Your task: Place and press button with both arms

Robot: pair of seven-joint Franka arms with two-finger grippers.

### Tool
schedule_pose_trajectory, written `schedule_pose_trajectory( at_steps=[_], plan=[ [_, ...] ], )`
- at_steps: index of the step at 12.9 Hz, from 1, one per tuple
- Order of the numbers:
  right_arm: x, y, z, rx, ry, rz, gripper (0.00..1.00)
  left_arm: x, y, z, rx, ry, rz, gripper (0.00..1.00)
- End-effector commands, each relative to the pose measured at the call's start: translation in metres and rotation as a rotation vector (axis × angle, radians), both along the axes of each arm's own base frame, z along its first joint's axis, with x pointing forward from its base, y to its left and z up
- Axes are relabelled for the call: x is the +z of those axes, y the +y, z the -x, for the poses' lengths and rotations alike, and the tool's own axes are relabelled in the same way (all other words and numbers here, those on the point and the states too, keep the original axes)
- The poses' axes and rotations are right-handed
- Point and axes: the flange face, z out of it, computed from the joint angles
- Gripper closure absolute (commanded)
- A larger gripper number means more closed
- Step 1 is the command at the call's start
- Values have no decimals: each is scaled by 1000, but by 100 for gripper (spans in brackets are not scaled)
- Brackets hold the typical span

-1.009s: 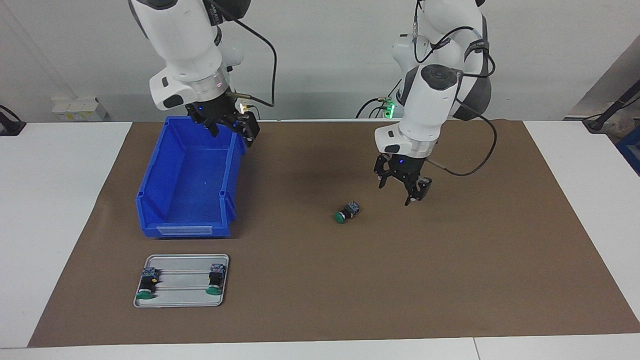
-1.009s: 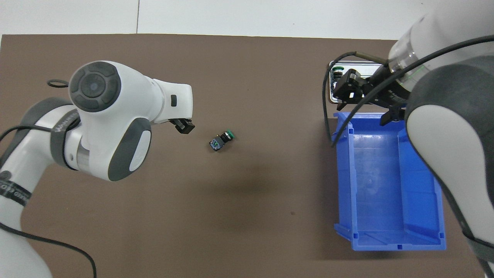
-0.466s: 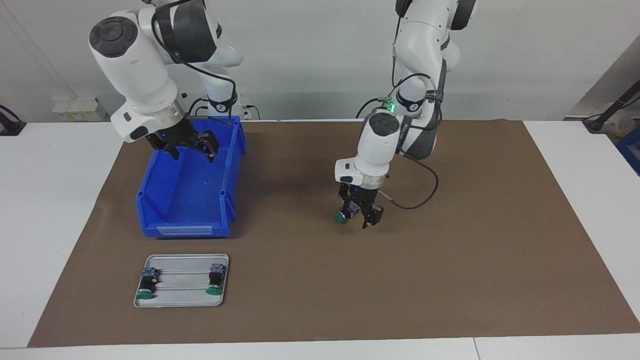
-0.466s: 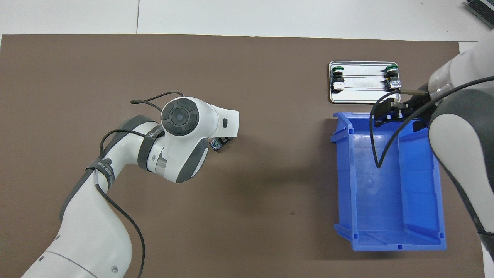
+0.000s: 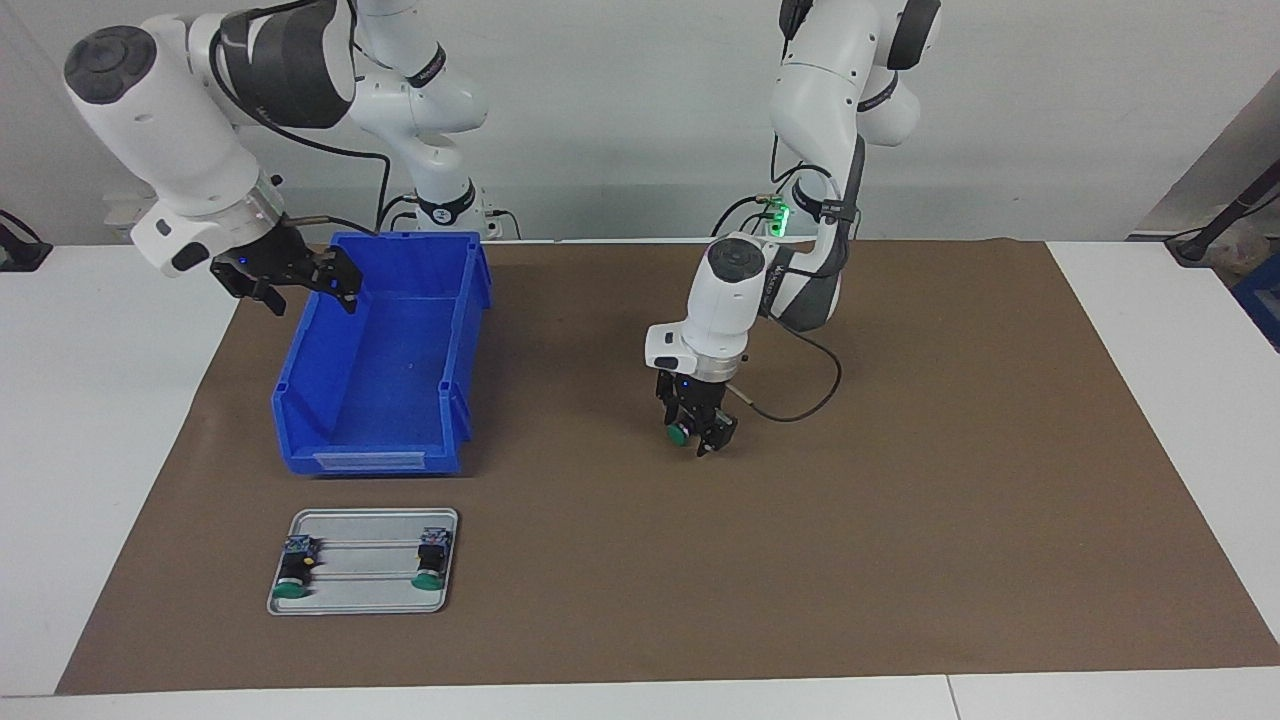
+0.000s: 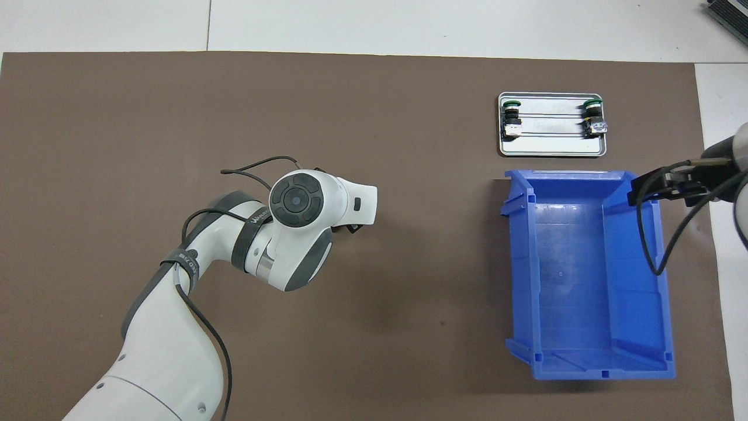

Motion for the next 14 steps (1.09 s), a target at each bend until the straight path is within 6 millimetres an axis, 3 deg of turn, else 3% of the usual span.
schedule_pose_trajectory(
  at_steps=[1, 3, 4, 5, 6, 10, 12, 14],
  plan=[
    [39, -11, 25, 12, -3, -39, 4, -2, 4, 7, 15, -6, 7, 27],
    [66, -8, 36, 24, -22, -40, 4, -1, 5, 7, 15, 0, 3, 37],
    [67, -9, 38, 22, -22, -41, 4, -1, 4, 7, 18, 0, 4, 52],
    [61, -8, 39, 17, -13, -42, 3, 1, 3, 5, 25, -7, 11, 85],
    [57, -6, 42, 17, -8, -44, 3, 2, 3, 4, 27, -12, 12, 100],
    [45, 13, 40, -9, -7, 22, 3, 32, -1, -17, 28, -90, 58, 100],
    [42, 12, 40, -5, 0, 28, 3, 60, 20, -25, 33, -117, 70, 100],
    [40, 17, 39, 12, 1, 42, 3, 71, 49, -38, 36, -128, 75, 100]
  ],
)
